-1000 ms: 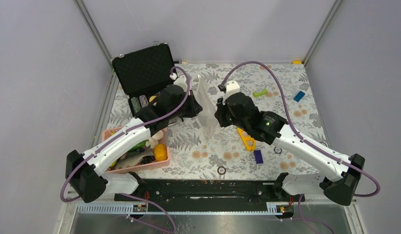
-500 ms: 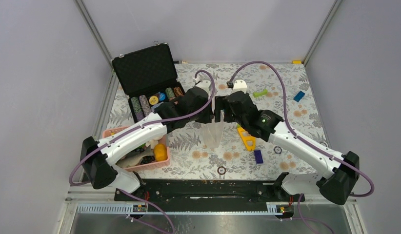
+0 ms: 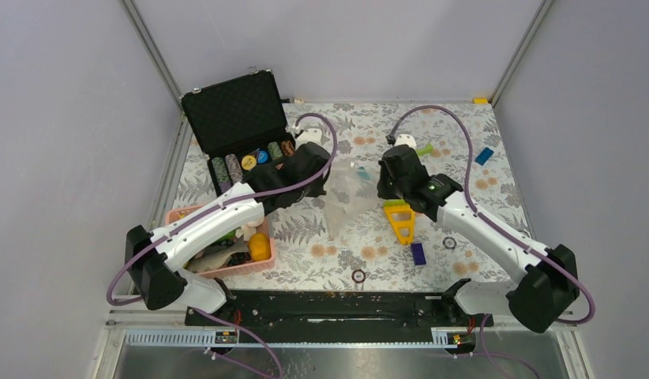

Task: Place the food in the zip-top bag and seal the zipper
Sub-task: Open the zipper of the food storage bag.

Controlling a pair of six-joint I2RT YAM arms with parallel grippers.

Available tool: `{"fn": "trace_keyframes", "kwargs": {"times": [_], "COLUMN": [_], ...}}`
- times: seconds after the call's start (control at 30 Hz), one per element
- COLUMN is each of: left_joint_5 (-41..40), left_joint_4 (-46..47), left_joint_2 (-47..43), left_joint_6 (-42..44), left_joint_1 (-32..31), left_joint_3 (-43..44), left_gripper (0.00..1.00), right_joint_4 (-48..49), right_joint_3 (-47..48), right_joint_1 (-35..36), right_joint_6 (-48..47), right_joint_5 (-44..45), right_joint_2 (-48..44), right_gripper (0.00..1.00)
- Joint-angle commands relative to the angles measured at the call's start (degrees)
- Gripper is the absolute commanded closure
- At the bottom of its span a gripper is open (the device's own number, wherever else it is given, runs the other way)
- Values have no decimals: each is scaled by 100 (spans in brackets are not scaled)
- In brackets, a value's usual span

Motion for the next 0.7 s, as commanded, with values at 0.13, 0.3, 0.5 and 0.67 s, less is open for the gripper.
{"fn": "trace_keyframes", "kwargs": {"times": [0.13,0.3,0.5,0.67], "left_joint_5": [-910,559,2725,2332], "left_joint_4": [-424,192,1319,1242], "left_joint_2": [-370,-251,-922,-1588], "left_joint_6": [-151,468,741,425], "left_joint_1": [937,969,910,898], "left_joint_3": [-179,-241,-921,-1370], "left_gripper": [90,72,5,1], "right_joint_4": [-1120,-1213,-1380,-1549], "right_joint_3": [-37,183,648,1090], "right_joint_1": [-532,-546,-540,-536], "right_joint_6": [-717,-831,-543,-335], "right_joint_5": [417,-42,-675,-733], "right_joint_2": [-1106,-1328,-1003,-353], "right_gripper": [94,96,100,100]}}
